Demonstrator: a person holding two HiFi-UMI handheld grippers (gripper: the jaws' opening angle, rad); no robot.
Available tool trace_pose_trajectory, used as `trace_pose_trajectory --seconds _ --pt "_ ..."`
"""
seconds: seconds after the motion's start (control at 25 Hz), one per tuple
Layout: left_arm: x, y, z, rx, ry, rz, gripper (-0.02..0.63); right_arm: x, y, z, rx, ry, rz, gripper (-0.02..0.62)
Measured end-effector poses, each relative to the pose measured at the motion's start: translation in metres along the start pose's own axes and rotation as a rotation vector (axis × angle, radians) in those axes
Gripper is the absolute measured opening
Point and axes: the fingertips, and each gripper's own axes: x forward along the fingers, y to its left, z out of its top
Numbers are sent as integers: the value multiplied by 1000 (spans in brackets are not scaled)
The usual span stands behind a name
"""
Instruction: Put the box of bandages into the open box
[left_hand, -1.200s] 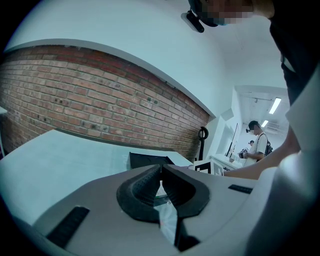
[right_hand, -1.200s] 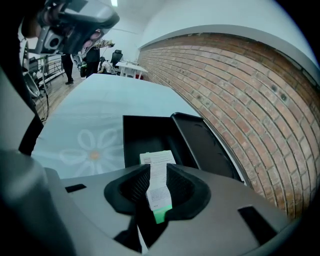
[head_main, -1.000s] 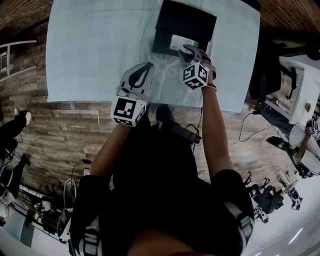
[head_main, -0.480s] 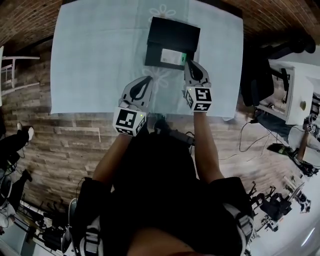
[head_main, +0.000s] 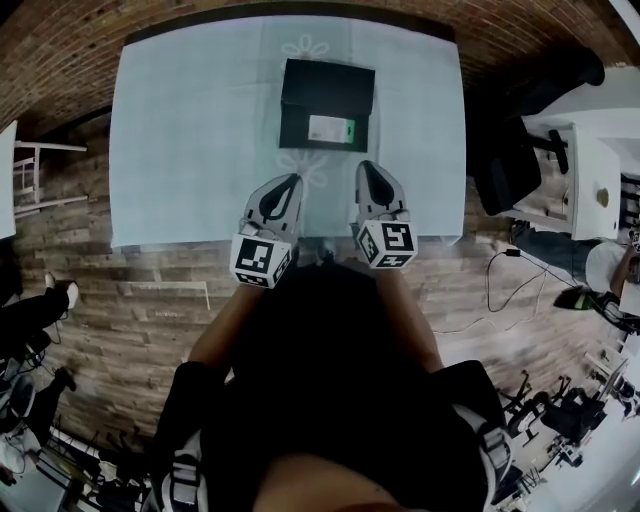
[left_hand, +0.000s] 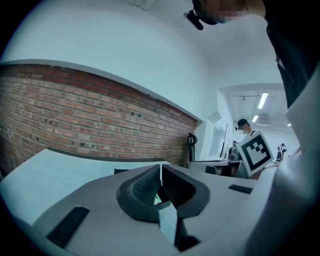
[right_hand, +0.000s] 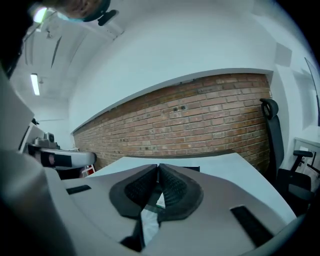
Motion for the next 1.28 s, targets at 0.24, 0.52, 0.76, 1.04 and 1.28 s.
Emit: trace_pose_trajectory --seconds 0.24,0.52,0.76,1.04,1.28 --pt "-6 -8 -2 1 2 -9 38 -27 12 -16 5 24 17 35" --pt "-4 -14 -1 15 0 -23 38 -35 26 -21 -21 38 55 29" --pt "-1 -16 -4 22 8 -25 38 -34 22 -21 -29 42 49 29" --pt "7 -13 0 23 1 -26 38 -28 20 -19 -26 44 50 29" --pt "10 -16 2 9 -2 -33 39 -27 16 -20 -31 57 58 29"
